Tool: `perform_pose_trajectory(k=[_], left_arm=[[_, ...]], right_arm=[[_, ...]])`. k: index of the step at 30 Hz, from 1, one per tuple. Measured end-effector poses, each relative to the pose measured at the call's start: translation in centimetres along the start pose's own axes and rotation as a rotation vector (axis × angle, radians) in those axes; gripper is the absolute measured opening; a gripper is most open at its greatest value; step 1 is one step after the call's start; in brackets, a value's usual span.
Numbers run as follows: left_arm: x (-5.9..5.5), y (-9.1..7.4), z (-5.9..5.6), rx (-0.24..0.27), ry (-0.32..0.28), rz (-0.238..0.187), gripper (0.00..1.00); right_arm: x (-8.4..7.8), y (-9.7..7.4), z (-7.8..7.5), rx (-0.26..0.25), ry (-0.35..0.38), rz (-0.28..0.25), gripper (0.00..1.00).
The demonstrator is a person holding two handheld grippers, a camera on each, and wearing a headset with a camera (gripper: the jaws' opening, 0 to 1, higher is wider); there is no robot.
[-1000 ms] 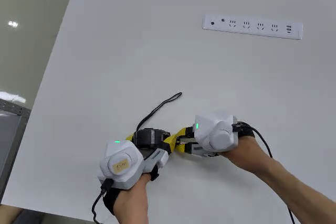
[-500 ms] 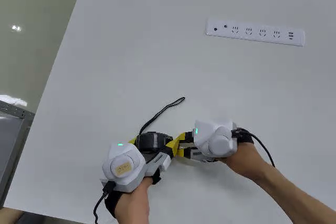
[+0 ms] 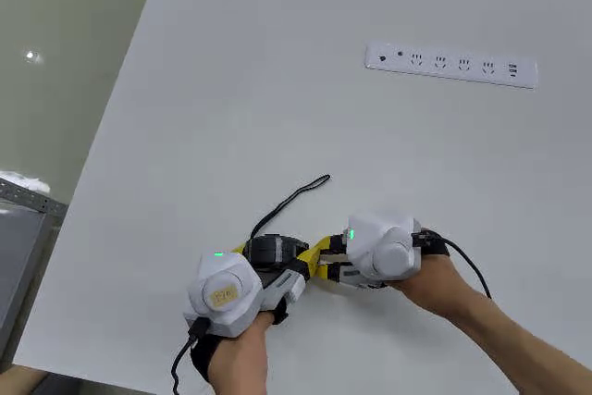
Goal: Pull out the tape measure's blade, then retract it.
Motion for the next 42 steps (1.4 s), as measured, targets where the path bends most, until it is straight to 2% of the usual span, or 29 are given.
perform_pose_trajectory(k=[4,8,12,14,16,20,29,35,36,42], left_arm=[[0.0,0.0,0.0,-0.001,0.001,0.003,0.67],[0.0,-0.1,0.1,-0.003,0.004,0.003,0.67],[0.2,-0.2,0.1,-0.011,0.019,0.013,0.66],[0.3,-0.5,0.1,-0.017,0.042,0.014,0.65],[0.5,-0.9,0.2,-0.023,0.053,0.013,0.64],[0.9,-1.7,0.5,-0.038,0.082,0.007,0.64],[1.6,-3.6,1.2,-0.081,0.158,0.0,0.64],[2.1,-5.0,1.2,-0.131,0.268,0.004,0.65],[2.0,-5.2,1.4,-0.127,0.284,0.008,0.65],[2.0,-5.6,1.5,-0.138,0.287,0.005,0.66]], right_arm=[[0.1,-0.1,0.2,-0.02,-0.014,0.008,0.14],[-0.1,-0.1,0.2,-0.038,0.022,-0.003,0.15],[-0.1,-0.4,0.5,-0.059,0.042,-0.005,0.21],[-0.1,-0.9,0.7,-0.06,0.064,-0.018,0.21],[-0.1,-1.5,0.7,-0.084,0.077,-0.019,0.23],[-0.5,-2.7,1.1,-0.126,0.156,-0.06,0.26],[-1.2,-5.4,2.2,-0.221,0.245,-0.101,0.38],[-1.9,-7.8,3.6,-0.28,0.325,-0.138,0.43],[-2.1,-8.4,4.0,-0.296,0.335,-0.149,0.44],[-2.4,-9.0,4.3,-0.314,0.34,-0.149,0.49]])
Point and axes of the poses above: the centre of the closed fingertips' face, and the gripper's own axes: y roughly forward along the fingers, z roughly to its left, x roughly out of its top, the point moved 9 cm from there along -y, roughly backward along the fingers
